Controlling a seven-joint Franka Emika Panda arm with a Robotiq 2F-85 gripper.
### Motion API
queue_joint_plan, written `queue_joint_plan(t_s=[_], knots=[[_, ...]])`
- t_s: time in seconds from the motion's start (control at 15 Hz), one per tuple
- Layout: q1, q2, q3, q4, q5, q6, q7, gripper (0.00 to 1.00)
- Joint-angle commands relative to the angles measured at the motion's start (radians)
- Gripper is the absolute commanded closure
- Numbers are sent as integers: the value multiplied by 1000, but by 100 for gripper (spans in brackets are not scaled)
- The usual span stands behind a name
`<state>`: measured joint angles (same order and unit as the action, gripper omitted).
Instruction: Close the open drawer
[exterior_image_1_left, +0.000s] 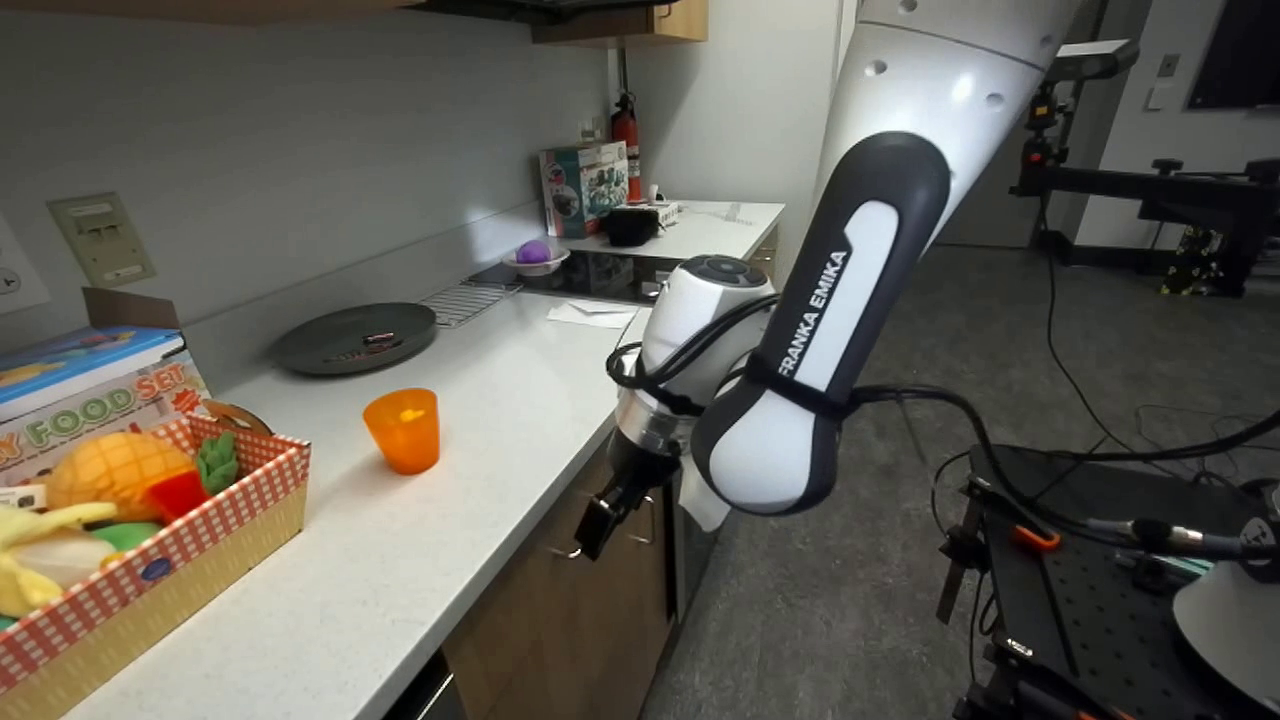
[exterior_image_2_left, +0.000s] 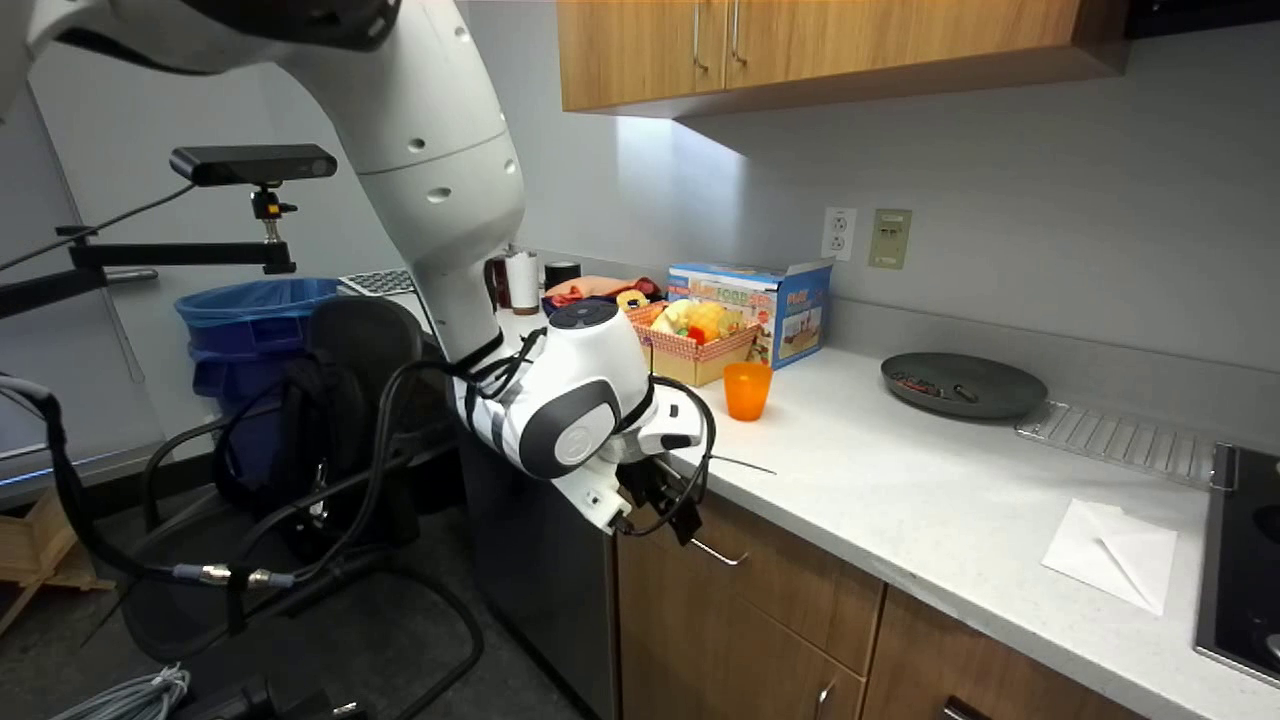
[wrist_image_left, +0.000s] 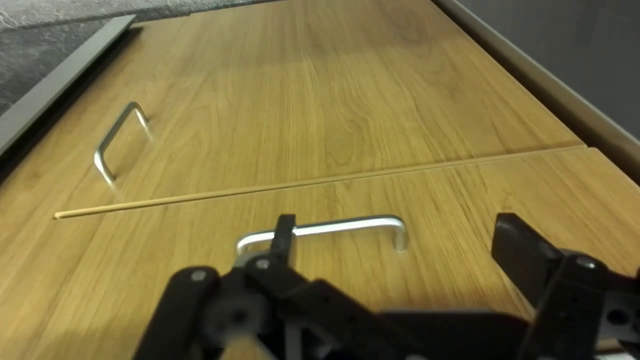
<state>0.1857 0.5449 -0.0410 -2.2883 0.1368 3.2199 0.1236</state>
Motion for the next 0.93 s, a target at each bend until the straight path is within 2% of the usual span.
queue_joint_plan(t_s=[0.0,0.27,0.47,0.53,0.87], knots=[[11,-207,-15,-153,-32,-96,-11,0],[1,-418,7,-284,-62,-150,-1,0],[-54,-579,57,-361,-51,-193,-30,0],[-41,-626,51,-379,-13,-210,-62,0],[-2,-824,-11,-448,40,-284,-138,0]])
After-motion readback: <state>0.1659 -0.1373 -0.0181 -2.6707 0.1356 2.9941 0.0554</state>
